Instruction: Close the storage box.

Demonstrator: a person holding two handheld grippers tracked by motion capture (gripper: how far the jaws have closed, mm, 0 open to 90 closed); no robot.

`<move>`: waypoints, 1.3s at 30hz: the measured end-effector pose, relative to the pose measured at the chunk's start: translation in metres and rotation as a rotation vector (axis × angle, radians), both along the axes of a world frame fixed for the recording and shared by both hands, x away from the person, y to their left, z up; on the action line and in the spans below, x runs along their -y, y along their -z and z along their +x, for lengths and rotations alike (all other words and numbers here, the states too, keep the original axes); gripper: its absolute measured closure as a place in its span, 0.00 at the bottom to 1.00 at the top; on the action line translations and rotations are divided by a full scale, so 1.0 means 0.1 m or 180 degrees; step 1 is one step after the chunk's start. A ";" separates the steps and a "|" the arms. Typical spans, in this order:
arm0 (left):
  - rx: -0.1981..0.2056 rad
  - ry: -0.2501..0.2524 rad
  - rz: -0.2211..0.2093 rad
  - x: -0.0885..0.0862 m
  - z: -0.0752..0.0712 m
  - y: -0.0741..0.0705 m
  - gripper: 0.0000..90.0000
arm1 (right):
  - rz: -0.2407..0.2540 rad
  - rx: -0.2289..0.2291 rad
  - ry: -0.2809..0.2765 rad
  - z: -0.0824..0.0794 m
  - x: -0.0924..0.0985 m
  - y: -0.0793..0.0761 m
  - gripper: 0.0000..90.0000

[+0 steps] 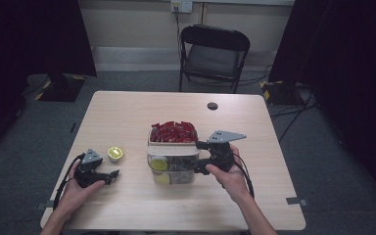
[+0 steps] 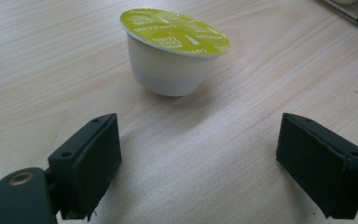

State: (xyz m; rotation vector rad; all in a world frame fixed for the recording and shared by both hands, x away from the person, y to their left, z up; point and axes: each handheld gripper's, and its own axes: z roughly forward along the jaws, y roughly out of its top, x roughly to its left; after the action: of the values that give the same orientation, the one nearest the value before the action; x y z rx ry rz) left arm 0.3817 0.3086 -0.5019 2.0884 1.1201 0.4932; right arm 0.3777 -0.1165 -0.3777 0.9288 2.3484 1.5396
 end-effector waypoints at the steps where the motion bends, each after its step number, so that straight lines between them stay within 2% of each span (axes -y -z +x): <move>1: -0.0001 -0.0001 -0.0003 0.00 0.00 0.00 0.15 | -0.0011 0.0005 0.0015 0.00 0.00 0.01 0.21; 5: 0.0000 -0.0001 -0.0001 0.00 0.00 0.00 0.15 | -0.0046 0.0042 0.0032 -0.02 0.01 0.05 0.20; 8: 0.0001 0.0000 0.0000 0.00 0.00 0.00 0.15 | -0.0061 0.0059 0.0067 -0.04 0.01 0.03 0.16; 11: 0.0001 0.0000 0.0000 0.00 0.00 0.00 0.15 | -0.0078 0.0083 0.0103 -0.08 0.04 0.02 0.16; 21: -0.0001 0.0000 -0.0004 0.00 0.00 0.00 0.15 | -0.0089 -0.0017 0.0222 -0.12 0.18 0.14 0.16; 30: -0.0001 0.0001 -0.0004 0.00 0.00 0.00 0.15 | -0.0137 -0.0124 0.0211 -0.12 0.19 0.32 0.16; 39: -0.0002 0.0001 -0.0003 0.00 0.00 0.00 0.15 | -0.0200 -0.0165 0.0205 -0.12 0.19 0.44 0.17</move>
State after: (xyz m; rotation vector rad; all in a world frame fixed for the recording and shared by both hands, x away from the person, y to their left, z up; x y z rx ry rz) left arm 0.3817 0.3085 -0.5020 2.0879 1.1200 0.4919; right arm 0.3660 -0.1353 -0.4212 1.0310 2.3628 1.4260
